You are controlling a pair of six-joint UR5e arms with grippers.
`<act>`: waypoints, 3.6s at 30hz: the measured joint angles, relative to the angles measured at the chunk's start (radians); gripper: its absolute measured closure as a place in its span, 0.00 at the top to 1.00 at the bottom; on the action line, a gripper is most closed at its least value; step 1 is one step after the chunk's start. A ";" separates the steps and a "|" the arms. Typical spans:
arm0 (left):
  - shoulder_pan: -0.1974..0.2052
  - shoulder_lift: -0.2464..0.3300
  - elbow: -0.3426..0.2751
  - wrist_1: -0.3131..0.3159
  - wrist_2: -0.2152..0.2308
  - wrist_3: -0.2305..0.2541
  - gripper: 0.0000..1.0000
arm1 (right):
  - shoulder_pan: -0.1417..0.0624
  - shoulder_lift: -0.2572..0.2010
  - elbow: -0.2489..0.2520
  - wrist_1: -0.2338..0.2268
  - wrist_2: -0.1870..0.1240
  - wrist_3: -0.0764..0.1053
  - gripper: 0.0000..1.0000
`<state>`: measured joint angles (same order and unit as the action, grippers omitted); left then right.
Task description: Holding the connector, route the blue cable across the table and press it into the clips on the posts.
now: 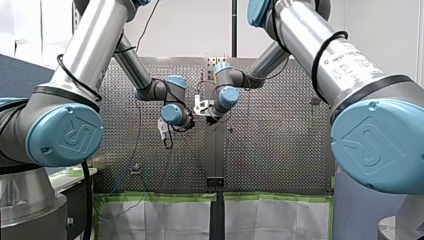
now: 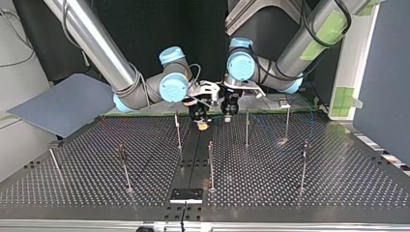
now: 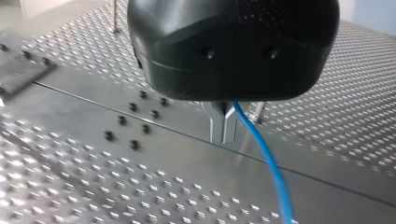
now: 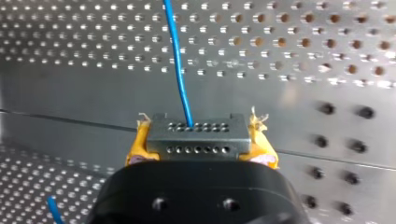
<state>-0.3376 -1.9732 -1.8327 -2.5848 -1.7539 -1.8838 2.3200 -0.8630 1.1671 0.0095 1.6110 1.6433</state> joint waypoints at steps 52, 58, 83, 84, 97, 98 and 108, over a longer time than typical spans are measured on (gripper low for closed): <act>0.017 0.265 0.069 -0.139 0.003 0.022 0.00 | -0.063 -0.297 0.018 0.095 -0.130 0.092 0.00; 0.024 0.261 0.109 -0.152 0.005 0.022 0.00 | -0.079 -0.294 0.013 0.090 -0.159 0.093 0.00; 0.049 0.104 0.301 -0.180 0.038 0.027 0.00 | -0.155 -0.233 -0.071 0.088 -0.209 0.117 0.00; 0.052 0.103 0.308 -0.183 0.038 0.027 0.00 | -0.159 -0.232 -0.075 0.087 -0.212 0.119 0.00; 0.075 0.103 0.335 -0.221 0.044 0.029 0.00 | -0.200 -0.228 -0.089 0.085 -0.231 0.127 0.00; 0.074 0.103 0.335 -0.224 0.045 0.029 0.16 | -0.201 -0.228 -0.089 0.085 -0.231 0.127 0.00; 0.065 0.103 0.335 -0.264 0.044 0.033 1.00 | -0.204 -0.227 -0.089 0.086 -0.232 0.126 0.00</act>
<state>-0.2722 -1.8705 -1.4976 -2.8488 -1.7100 -1.8512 2.1164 -1.0896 1.0778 0.0953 1.3792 1.7690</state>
